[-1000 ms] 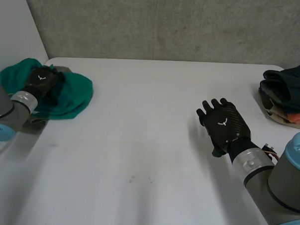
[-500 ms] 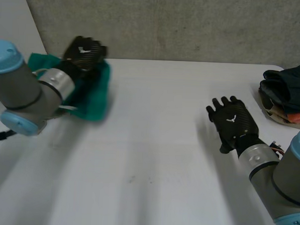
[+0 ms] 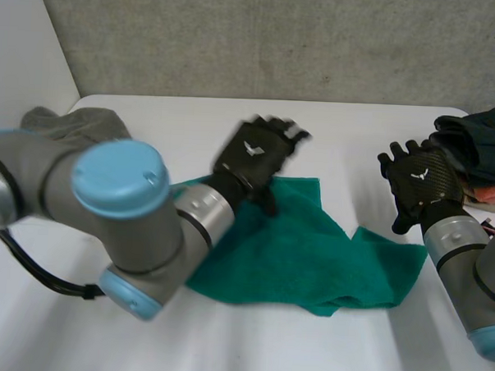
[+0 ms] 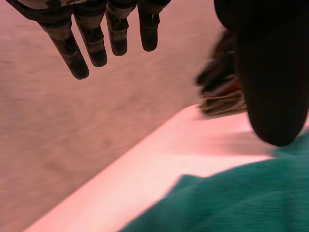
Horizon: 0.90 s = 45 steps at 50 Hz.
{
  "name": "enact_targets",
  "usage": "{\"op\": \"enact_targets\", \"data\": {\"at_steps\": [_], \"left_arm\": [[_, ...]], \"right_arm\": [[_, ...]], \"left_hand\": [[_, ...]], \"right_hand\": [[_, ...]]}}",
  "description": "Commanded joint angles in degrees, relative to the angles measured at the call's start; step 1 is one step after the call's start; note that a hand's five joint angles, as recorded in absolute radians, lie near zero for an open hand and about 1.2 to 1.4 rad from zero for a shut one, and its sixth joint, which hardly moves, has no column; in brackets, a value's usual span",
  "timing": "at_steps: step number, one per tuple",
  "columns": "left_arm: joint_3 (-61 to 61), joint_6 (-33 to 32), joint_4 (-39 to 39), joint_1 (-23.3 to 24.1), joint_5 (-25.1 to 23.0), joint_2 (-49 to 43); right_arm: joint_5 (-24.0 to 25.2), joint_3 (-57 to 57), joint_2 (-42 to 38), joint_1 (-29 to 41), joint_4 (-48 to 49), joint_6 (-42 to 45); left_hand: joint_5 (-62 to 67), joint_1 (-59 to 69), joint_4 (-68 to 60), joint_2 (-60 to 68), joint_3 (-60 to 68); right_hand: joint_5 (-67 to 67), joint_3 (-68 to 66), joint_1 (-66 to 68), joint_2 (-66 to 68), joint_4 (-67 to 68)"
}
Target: Fold the laundry.
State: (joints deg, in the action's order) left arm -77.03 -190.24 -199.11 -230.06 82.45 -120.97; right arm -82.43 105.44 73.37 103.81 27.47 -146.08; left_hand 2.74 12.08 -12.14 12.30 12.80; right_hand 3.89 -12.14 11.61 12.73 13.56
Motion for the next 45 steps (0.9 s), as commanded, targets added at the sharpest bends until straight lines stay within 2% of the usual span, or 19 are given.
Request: {"op": "enact_targets", "data": {"at_steps": [1, 4, 6, 10, 13, 17, 22, 30, 36, 42, 45], "left_arm": [[-5.3, -0.5, 3.9, -10.7, 1.8, 8.3], [-6.9, -2.0, 5.7, -13.8, 1.7, 8.3], [-8.0, -5.6, 7.7, -16.8, 1.6, 7.7], [-10.9, -14.1, 11.2, -19.6, 0.2, 6.1], [-13.1, -20.4, 12.2, -20.2, -3.2, 4.1], [-15.3, -24.7, 12.2, -21.0, -7.5, 3.2], [-16.3, -25.4, 12.1, -22.9, -10.4, 2.6], [-15.2, -25.9, 10.3, -22.5, -11.2, -2.9], [-14.7, -25.8, 7.6, -22.4, -11.2, -3.1], [-14.6, -25.8, 7.3, -22.3, -11.3, -3.7], [-13.9, -25.8, 7.1, -22.1, -11.3, -4.0]], "right_arm": [[4.5, -4.3, 6.6, 0.3, -19.8, -3.2], [6.1, -6.7, 6.8, 0.1, -29.6, -3.4], [6.9, -8.7, 6.7, -0.1, -38.5, -3.2], [7.2, -9.3, 6.6, 0.2, -46.1, -2.7], [6.9, -7.5, 6.5, 0.3, -44.9, -2.5], [6.9, -3.1, 6.5, 0.6, -40.1, -2.5], [6.6, 2.0, 5.2, 1.1, -31.8, -2.6], [4.3, 2.8, 0.1, 1.4, -25.6, -2.9], [2.6, 2.9, -0.2, 1.4, -22.2, -3.2], [2.5, 3.5, -0.2, 1.4, -20.2, -3.2], [2.5, 3.5, -0.2, 1.4, -20.1, -3.2]], "left_hand": [[3.2, 3.8, -3.8, 3.6, 3.1], [3.4, 4.0, -4.0, 3.8, 3.3], [3.9, 4.5, -4.5, 4.3, 3.8], [5.4, 6.0, -6.0, 5.8, 5.3], [6.9, 7.5, -7.5, 7.3, 6.8], [8.6, 9.2, -9.2, 9.0, 8.5], [8.7, 9.4, -9.3, 9.2, 8.7], [15.6, 16.3, -16.2, 16.1, 15.6], [25.9, 26.5, -26.5, 26.3, 25.8], [27.9, 28.6, -28.5, 28.4, 27.9], [41.8, 42.5, -42.4, 42.3, 41.8]], "right_hand": [[-3.9, 2.1, -1.6, -2.7, -3.6], [-3.9, 2.1, -1.6, -2.7, -3.6], [-3.9, 2.1, -1.6, -2.7, -3.6], [-3.9, 2.1, -1.6, -2.7, -3.6], [-3.9, 2.1, -1.6, -2.7, -3.6], [-3.9, 2.1, -1.6, -2.7, -3.6], [-1.3, -0.5, 1.0, -0.1, -1.0], [19.7, -21.5, 22.0, 20.9, 20.1], [45.4, -47.2, 47.7, 46.6, 45.8], [49.0, -50.8, 51.3, 50.2, 49.3], [52.5, -54.3, 54.8, 53.7, 52.9]]}}
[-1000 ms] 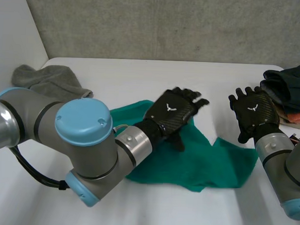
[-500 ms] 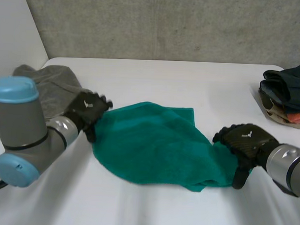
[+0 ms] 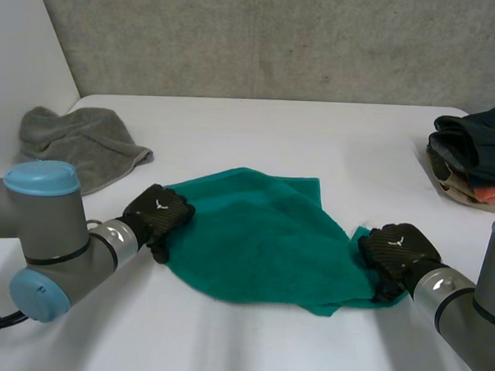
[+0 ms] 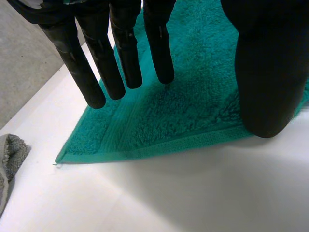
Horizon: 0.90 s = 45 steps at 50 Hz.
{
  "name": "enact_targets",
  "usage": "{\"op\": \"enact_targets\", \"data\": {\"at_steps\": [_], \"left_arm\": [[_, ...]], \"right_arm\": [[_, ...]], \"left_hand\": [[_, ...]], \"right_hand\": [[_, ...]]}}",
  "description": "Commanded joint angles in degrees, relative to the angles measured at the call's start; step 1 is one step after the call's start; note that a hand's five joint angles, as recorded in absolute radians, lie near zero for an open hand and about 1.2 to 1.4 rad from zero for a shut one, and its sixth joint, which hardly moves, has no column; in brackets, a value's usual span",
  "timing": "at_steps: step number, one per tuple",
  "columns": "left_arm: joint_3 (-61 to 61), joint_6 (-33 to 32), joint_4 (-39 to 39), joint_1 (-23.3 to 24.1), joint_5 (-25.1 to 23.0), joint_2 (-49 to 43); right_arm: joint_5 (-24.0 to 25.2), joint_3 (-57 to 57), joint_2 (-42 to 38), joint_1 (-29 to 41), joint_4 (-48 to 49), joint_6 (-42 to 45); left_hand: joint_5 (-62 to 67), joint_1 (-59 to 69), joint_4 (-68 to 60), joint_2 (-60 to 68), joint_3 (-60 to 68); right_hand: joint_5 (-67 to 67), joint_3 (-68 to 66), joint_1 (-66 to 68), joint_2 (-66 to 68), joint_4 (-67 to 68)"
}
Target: Fold the laundry.
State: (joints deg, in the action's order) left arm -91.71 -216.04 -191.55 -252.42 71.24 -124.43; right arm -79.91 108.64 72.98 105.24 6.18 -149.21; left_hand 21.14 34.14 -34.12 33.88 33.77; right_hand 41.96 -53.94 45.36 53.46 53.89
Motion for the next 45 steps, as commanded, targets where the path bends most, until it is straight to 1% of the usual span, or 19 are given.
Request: {"op": "enact_targets", "data": {"at_steps": [1, 2, 3, 10, 16, 18, 21, 24, 29, 33, 34, 36, 38, 40, 41, 42, 43, 44, 45], "left_arm": [[1.0, 0.1, -0.5, 0.3, 0.0, -0.6], [1.4, 0.1, -0.5, 0.4, 0.1, -0.6], [1.9, 0.2, -0.5, 0.6, 0.3, -0.5], [2.2, 0.9, -0.9, 2.4, 0.9, 2.0], [-0.5, 4.0, -0.4, 4.6, 1.9, 11.0], [-1.2, 4.7, -0.1, 5.4, 2.9, 13.1], [-3.0, 5.4, 0.7, 6.8, 5.7, 19.3], [-5.6, 5.8, 2.4, 7.3, 8.0, 25.8], [-8.0, 7.7, 3.8, 8.1, 8.2, 32.6], [-8.5, 11.6, 4.0, 9.9, 8.1, 34.0], [-8.5, 12.4, 4.1, 10.0, 8.1, 33.8], [-8.6, 14.1, 4.1, 10.4, 8.4, 32.9], [-8.6, 14.4, 4.0, 10.5, 8.4, 31.4], [-8.3, 14.3, 3.9, 10.9, 8.5, 28.4], [-8.0, 14.3, 3.8, 11.1, 8.6, 27.4], [-7.5, 14.4, 3.6, 11.3, 8.6, 25.7], [-7.3, 14.5, 3.6, 11.4, 8.6, 25.0], [-7.2, 14.5, 3.5, 11.4, 8.6, 24.6], [-6.9, 14.5, 3.4, 11.4, 8.6, 24.1]], "right_arm": [[0.0, 0.3, 0.1, -0.1, 1.3, -0.1], [0.0, 0.2, 0.2, -0.2, 1.3, -0.1], [0.0, 0.1, 0.2, -0.4, 1.4, -0.1], [-0.3, -0.7, 1.3, -0.5, 1.6, 0.1], [-1.7, -3.3, 3.3, -0.7, 0.8, 0.5], [-2.2, -4.4, 4.5, -0.8, 0.2, 0.8], [-2.3, -7.1, 8.7, -1.0, -2.1, 2.4], [-1.7, -11.9, 11.6, -2.1, -5.4, 6.3], [-1.3, -21.3, 12.2, -3.2, -7.1, 10.6], [-0.2, -28.4, 7.3, -2.9, -6.7, 10.7], [1.3, -30.4, 3.1, -2.2, -5.9, 10.8], [3.4, -32.1, -0.7, -0.7, -4.6, 10.8], [7.0, -34.0, -6.1, 2.3, -1.6, 10.7], [9.0, -34.8, -9.9, 3.8, 0.7, 10.9], [9.6, -35.2, -11.8, 4.5, 2.2, 11.0], [9.7, -36.2, -15.0, 5.2, 4.6, 11.1], [9.0, -36.8, -16.4, 5.5, 5.6, 11.1], [7.8, -37.3, -17.3, 5.5, 6.8, 11.0], [6.8, -37.4, -17.6, 5.5, 7.7, 10.8]], "left_hand": [[28.6, 25.6, -25.7, 25.9, 26.0], [35.4, 32.4, -32.4, 32.6, 32.7], [48.7, 45.7, -45.7, 46.0, 46.1], [48.9, 45.9, -45.9, 46.1, 46.2], [48.9, 45.9, -45.9, 46.1, 46.2], [48.9, 45.9, -45.9, 46.1, 46.2], [48.9, 45.9, -45.9, 46.1, 46.2], [48.9, 45.9, -45.9, 46.1, 46.2], [48.9, 45.9, -45.9, 46.1, 46.2], [48.9, 45.9, -45.9, 46.1, 46.2], [48.9, 45.9, -45.9, 46.1, 46.2], [48.9, 45.9, -45.9, 46.1, 46.2], [48.9, 45.9, -45.9, 46.1, 46.2], [48.9, 45.9, -45.9, 46.1, 46.2], [48.9, 45.9, -45.9, 46.1, 46.2], [48.9, 45.9, -45.9, 46.1, 46.2], [48.9, 45.9, -45.9, 46.1, 46.2], [48.9, 45.9, -45.9, 46.1, 46.2], [48.9, 45.9, -45.9, 46.1, 46.2]], "right_hand": [[17.3, -15.3, 23.9, 15.8, 15.4], [21.0, -19.0, 27.6, 19.5, 19.1], [28.0, -26.0, 34.6, 26.5, 26.0], [28.0, -26.1, 34.6, 26.5, 26.1], [28.0, -26.1, 34.6, 26.5, 26.1], [28.0, -26.1, 34.6, 26.5, 26.1], [28.0, -26.1, 34.6, 26.5, 26.1], [28.0, -26.1, 34.6, 26.5, 26.1], [28.0, -26.1, 34.6, 26.5, 26.1], [28.0, -26.1, 34.6, 26.5, 26.1], [28.0, -26.1, 34.6, 26.5, 26.1], [28.0, -26.1, 34.6, 26.5, 26.1], [28.0, -26.1, 34.6, 26.5, 26.1], [28.0, -26.1, 34.6, 26.5, 26.1], [23.6, -21.6, 30.2, 22.1, 21.7], [-9.9, 11.9, -3.3, -11.4, -11.8], [-25.9, 27.9, -19.3, -27.4, -27.8], [-37.2, 39.2, -30.6, -38.7, -39.1], [-40.5, 42.5, -33.9, -42.0, -42.4]]}}
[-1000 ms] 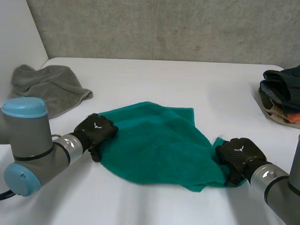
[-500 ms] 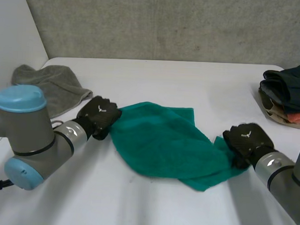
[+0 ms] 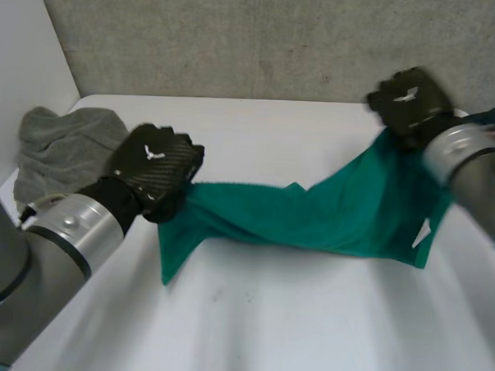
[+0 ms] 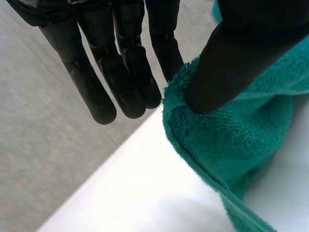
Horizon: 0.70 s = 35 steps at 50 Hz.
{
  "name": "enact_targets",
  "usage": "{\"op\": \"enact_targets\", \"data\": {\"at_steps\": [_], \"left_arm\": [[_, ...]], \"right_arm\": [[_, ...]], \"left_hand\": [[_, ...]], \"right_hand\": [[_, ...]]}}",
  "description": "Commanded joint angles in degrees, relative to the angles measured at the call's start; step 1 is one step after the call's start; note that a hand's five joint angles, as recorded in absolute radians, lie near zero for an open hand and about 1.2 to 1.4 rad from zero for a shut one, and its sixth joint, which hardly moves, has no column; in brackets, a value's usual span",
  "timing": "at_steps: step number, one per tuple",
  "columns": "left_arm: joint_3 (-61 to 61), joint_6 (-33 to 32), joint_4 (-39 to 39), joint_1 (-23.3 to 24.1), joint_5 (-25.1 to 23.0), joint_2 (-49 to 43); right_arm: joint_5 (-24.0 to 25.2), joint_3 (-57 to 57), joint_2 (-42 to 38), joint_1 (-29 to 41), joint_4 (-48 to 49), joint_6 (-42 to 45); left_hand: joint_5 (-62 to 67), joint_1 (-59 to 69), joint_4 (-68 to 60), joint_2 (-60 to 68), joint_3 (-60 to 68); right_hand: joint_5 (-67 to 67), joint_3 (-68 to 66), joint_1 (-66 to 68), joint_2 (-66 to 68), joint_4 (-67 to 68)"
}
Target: Fold the laundry.
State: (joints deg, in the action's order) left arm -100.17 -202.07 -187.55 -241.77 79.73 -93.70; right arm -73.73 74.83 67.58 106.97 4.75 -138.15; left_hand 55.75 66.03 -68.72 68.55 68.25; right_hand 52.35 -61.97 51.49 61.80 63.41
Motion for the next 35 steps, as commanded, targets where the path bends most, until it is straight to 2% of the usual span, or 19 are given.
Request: {"op": "enact_targets", "data": {"at_steps": [1, 3, 6, 8, 12, 13, 14, 16, 20, 21, 24, 29, 35], "left_arm": [[2.1, 0.5, -0.6, 0.8, 0.2, -7.4], [2.6, 0.5, -0.5, 0.9, 0.2, -7.7], [3.1, 0.5, -0.6, 0.5, 0.7, -7.9], [3.1, 0.5, -0.5, 0.2, 1.4, -7.8], [3.4, 0.5, -0.6, 0.1, 2.1, -7.6], [3.5, 0.5, -0.6, 0.0, 2.2, -7.5], [3.6, 0.6, -0.5, -0.1, 2.2, -7.5], [3.7, 0.6, -0.6, -0.3, 2.3, -7.4], [3.8, 0.7, -0.6, -0.3, 2.2, -7.4], [3.8, 0.7, -0.6, -0.3, 2.2, -7.4], [3.9, 0.8, -0.5, -0.4, 2.2, -7.4], [4.1, 0.8, -0.6, -0.4, 2.2, -7.5], [4.1, 0.8, -0.6, -0.4, 2.1, -7.5]], "right_arm": [[-2.9, -3.6, -12.0, 3.6, 10.6, -0.8], [-8.0, -2.9, -10.8, 3.6, 11.2, -2.5], [-11.2, -0.8, -8.5, 3.3, 10.5, -4.8], [-11.4, 2.9, -4.0, 2.0, 8.5, -8.2], [-8.5, 9.2, 3.7, -1.1, 1.9, -13.0], [-7.4, 10.2, 4.7, -1.9, -0.6, -13.6], [-5.7, 11.6, 5.8, -4.0, -4.8, -14.3], [-2.8, 13.5, 6.1, -7.4, -12.1, -13.9], [2.1, 15.7, 5.6, -11.0, -20.3, -13.1], [5.2, 16.6, 4.2, -11.7, -19.6, -12.5], [9.5, 17.9, 0.4, -12.1, -13.7, -10.6], [9.4, 17.7, -4.7, -12.1, -3.3, -8.7], [9.0, 15.3, -11.0, -12.0, -0.4, -8.3]], "left_hand": [[14.3, 14.0, -11.3, 11.4, 11.7], [14.3, 14.0, -11.3, 11.4, 11.7], [14.3, 14.0, -11.3, 11.4, 11.7], [14.3, 14.0, -11.3, 11.4, 11.7], [14.3, 14.0, -11.3, 11.4, 11.7], [14.3, 14.0, -11.3, 11.4, 11.7], [14.3, 14.0, -11.3, 11.4, 11.7], [14.3, 14.0, -11.3, 11.4, 11.7], [14.3, 14.0, -11.3, 11.4, 11.7], [14.3, 14.0, -11.3, 11.4, 11.7], [14.3, 14.0, -11.3, 11.4, 11.7], [14.3, 14.0, -11.3, 11.4, 11.7], [14.3, 14.0, -11.3, 11.4, 11.7]], "right_hand": [[-52.3, 52.0, -41.5, -51.8, -53.4], [-52.3, 52.0, -41.5, -51.8, -53.4], [-52.3, 52.0, -41.5, -51.8, -53.4], [-52.3, 52.0, -41.5, -51.8, -53.4], [-52.3, 52.0, -41.5, -51.8, -53.4], [-48.4, 48.1, -37.6, -47.9, -49.5], [-38.2, 37.9, -27.4, -37.7, -39.3], [-29.9, 29.6, -19.1, -29.4, -31.0], [-25.7, 25.3, -14.8, -25.1, -26.7], [-26.4, 26.0, -15.5, -25.8, -27.4], [-28.4, 28.0, -17.5, -27.8, -29.4], [-30.9, 30.5, -20.0, -30.4, -32.0], [-30.7, 30.4, -19.9, -30.2, -31.8]]}}
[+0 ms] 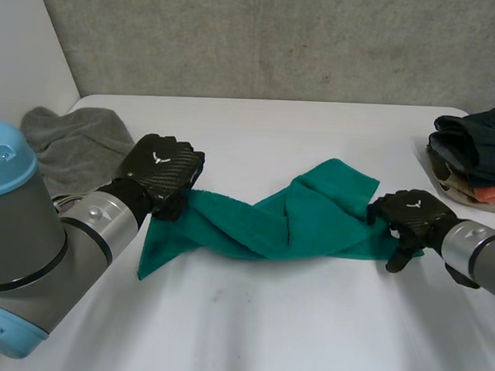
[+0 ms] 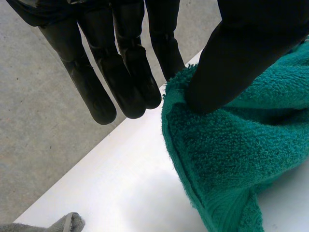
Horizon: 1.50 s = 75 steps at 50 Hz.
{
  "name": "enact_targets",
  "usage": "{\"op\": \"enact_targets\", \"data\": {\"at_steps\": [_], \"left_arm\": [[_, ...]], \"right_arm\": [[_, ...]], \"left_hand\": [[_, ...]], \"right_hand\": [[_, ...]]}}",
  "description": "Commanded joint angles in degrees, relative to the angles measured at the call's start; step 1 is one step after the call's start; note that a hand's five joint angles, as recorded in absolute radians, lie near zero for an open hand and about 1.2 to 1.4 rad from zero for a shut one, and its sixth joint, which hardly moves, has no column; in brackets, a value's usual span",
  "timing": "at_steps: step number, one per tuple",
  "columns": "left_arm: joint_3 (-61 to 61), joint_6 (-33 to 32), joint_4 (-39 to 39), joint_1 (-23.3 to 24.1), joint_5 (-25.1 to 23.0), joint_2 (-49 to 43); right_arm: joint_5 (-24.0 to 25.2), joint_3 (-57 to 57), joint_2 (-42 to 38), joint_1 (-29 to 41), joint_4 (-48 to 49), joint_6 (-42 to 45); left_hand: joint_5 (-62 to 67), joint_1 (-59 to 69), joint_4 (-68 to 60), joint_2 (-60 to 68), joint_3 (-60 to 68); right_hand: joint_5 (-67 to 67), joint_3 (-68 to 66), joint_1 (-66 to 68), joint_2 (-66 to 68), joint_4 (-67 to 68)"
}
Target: Fold the laundry.
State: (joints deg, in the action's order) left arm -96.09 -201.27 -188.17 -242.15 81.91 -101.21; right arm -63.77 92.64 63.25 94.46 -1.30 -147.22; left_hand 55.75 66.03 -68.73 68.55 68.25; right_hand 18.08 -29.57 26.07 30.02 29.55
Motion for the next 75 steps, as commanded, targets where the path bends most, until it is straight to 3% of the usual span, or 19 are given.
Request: {"op": "enact_targets", "data": {"at_steps": [1, 10, 19, 33, 37, 42, 47, 53, 59, 65, 70, 75], "left_arm": [[0.0, 0.0, 0.0, -0.1, -0.1, -0.1], [0.2, 0.0, 0.0, -0.3, -0.2, 0.0], [0.3, 0.0, -0.1, -0.3, -0.2, -0.1], [0.3, -0.1, -0.1, -0.3, -0.2, 0.0], [0.3, -0.1, -0.1, -0.4, -0.2, -0.1], [0.3, -0.2, -0.2, -0.6, -0.1, -0.1], [0.5, -0.2, -0.1, -1.7, 0.2, 0.0], [1.0, -0.7, 0.5, -2.1, 1.8, 0.4], [1.3, -2.1, 5.4, -2.5, 6.7, 4.1], [1.4, -6.2, 13.0, -2.3, 7.0, 5.4], [1.0, -8.5, 14.0, -1.8, 7.1, 2.1], [7.8, -10.0, 9.1, -2.2, 7.6, -10.2]], "right_arm": [[-1.0, -3.7, -7.8, 0.5, 5.7, 0.8], [-0.7, -7.0, -11.0, 0.6, 6.1, 0.7], [-0.8, -10.7, -13.5, 1.1, 6.1, 0.4], [-1.1, -17.7, -16.8, 1.2, 6.1, -0.3], [-1.1, -19.9, -18.0, 1.2, 6.1, -0.3], [-1.2, -22.2, -18.9, 1.2, 6.2, -0.4], [-2.3, -23.3, -19.0, 1.2, 5.7, -0.2], [-4.4, -22.4, -12.3, 0.7, 0.1, 2.4], [-8.6, -20.0, 3.3, 0.2, -17.7, 16.1], [-16.4, -15.4, 13.9, 0.5, -34.4, 29.3], [-16.3, -9.9, 15.9, 0.9, -30.4, 28.6], [-19.3, -11.2, 8.5, 3.4, -20.6, 27.7]], "left_hand": [[14.3, 14.0, -11.3, 11.4, 11.7], [14.3, 14.0, -11.3, 11.4, 11.7], [14.3, 14.0, -11.3, 11.4, 11.7], [14.3, 14.0, -11.3, 11.4, 11.7], [14.3, 14.0, -11.3, 11.4, 11.7], [14.3, 14.0, -11.3, 11.4, 11.7], [14.3, 14.0, -11.3, 11.4, 11.7], [14.3, 14.0, -11.3, 11.4, 11.7], [14.3, 14.0, -11.3, 11.4, 11.7], [14.3, 14.0, -11.3, 11.4, 11.7], [14.3, 14.0, -11.3, 11.4, 11.7], [14.3, 14.0, -11.3, 11.4, 11.7]], "right_hand": [[3.7, -2.2, 5.7, 1.8, 2.2], [6.4, -4.9, 8.4, 4.4, 4.9], [20.0, -18.5, 22.0, 18.1, 18.5], [21.4, -19.9, 23.4, 19.4, 19.9], [28.9, -27.4, 30.9, 27.0, 27.4], [51.8, -50.4, 53.9, 49.9, 50.4], [51.9, -50.4, 53.9, 50.0, 50.4], [51.9, -50.4, 53.9, 50.0, 50.4], [51.9, -50.4, 53.9, 50.0, 50.4], [51.9, -50.4, 53.9, 50.0, 50.4], [51.9, -50.4, 53.9, 50.0, 50.4], [51.9, -50.4, 53.9, 50.0, 50.4]]}}
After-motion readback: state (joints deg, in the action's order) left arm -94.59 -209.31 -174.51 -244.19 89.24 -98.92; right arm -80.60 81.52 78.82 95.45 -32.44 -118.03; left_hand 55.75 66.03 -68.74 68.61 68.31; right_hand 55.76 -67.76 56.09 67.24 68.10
